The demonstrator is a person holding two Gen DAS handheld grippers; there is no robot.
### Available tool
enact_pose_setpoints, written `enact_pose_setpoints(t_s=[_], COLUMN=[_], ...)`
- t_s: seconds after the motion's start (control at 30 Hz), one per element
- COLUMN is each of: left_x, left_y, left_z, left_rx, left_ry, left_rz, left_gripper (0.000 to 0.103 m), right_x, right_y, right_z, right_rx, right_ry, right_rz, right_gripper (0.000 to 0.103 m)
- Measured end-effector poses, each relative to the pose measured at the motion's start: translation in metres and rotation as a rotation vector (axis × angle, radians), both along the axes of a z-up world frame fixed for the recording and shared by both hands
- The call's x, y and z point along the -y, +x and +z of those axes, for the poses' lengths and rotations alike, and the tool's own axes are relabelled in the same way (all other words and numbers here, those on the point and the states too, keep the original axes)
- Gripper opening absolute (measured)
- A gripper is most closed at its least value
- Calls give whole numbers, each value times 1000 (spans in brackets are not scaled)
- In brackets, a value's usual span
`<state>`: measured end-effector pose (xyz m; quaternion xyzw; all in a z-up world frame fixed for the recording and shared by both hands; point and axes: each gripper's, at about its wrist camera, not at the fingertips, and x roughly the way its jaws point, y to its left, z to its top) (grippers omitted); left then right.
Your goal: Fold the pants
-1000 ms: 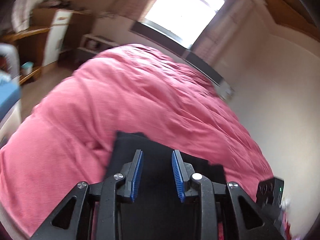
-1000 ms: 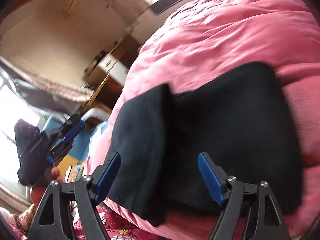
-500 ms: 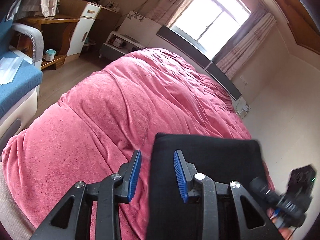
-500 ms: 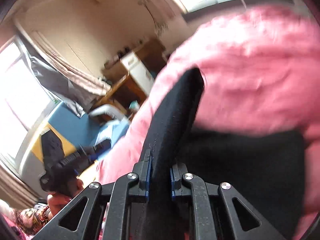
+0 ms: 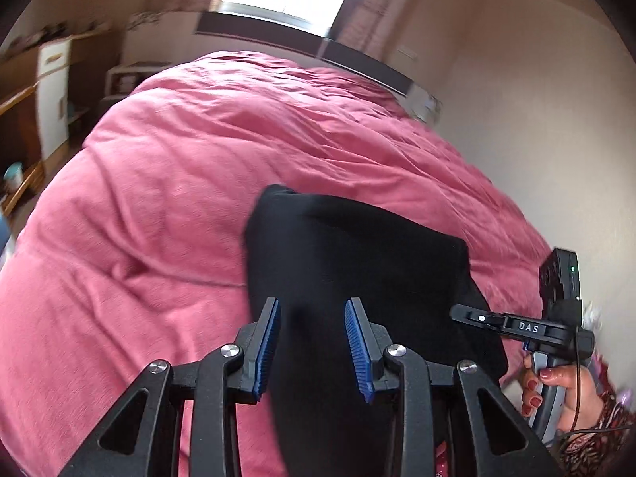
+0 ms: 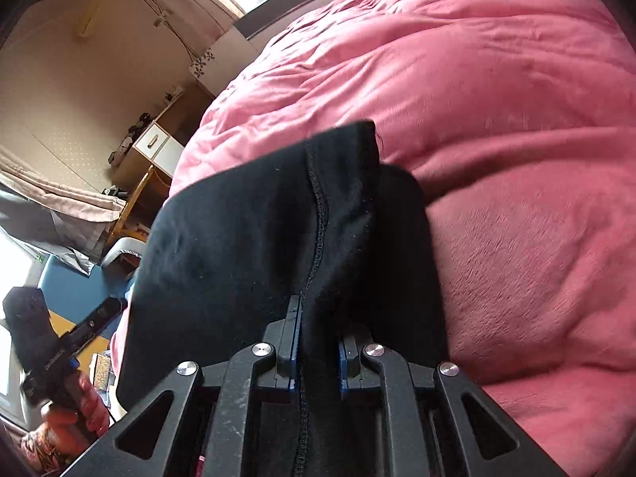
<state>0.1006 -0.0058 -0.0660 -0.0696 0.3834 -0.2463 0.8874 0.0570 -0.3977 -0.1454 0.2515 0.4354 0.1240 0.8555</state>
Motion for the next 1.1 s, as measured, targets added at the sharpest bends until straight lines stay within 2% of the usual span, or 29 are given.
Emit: enact_pose_setpoints(t_s=[0.07, 0.13, 0.23, 0.27, 0.33, 0.37, 0.43, 0.47, 0.5, 0.57, 0.63, 0.7, 0.77, 0.83, 0.9, 1.0, 1.1], left_x=[22, 36, 58, 64, 79, 82, 77, 73, 67, 53, 36, 24, 20, 28, 45, 67, 68], left_y=[5, 10, 23, 26, 26, 19, 5, 2, 0, -3, -2, 3, 10, 27, 44, 72, 87], left_z=[2, 3, -11, -20, -46, -55, -62, -62, -60, -50, -36, -19, -8, -2, -5, -22, -39], left_rx=[26, 58, 41, 30, 18, 62, 131, 136, 130, 97, 62, 71, 77, 58, 36, 9, 17], left_ry=[69, 122, 211, 250, 388, 423, 418, 407, 382, 299, 198, 139, 107, 122, 205, 343, 365], left_rz=[-35, -40, -72, -87, -134, -142, -139, -135, -128, -107, -79, -20, -9, -28, -69, -91, -91], left_gripper=[34, 34, 38, 39, 39, 40, 40, 40, 40, 39, 39, 39, 40, 40, 41, 41, 41], right_x=[-5, -7, -7, -6, -3, -2, -3, -2, -2, -3, 0, 0, -7, -22, -43, -68, -69], right_y=[0, -6, -5, -4, 1, 1, 0, 1, 1, 3, -3, -14, -18, -12, 0, 33, 56], right_z=[9, 32, 51, 48, 28, 17, 6, 6, 10, 22, 39, 62, 82, 95, 96, 78, 43], right_rx=[19, 82, 136, 122, 58, 36, 39, 43, 46, 58, 111, 195, 274, 305, 305, 233, 107], right_ry=[-21, -108, -214, -219, -219, -214, -222, -226, -231, -274, -318, -355, -346, -332, -362, -435, -528], right_rz=[-12, -31, -35, -39, -48, -52, -63, -59, -53, -83, -148, -202, -175, -91, -8, 75, 54], right_gripper=[14, 14, 14, 14, 17, 17, 23, 26, 34, 43, 45, 46, 46, 46, 46, 46, 44])
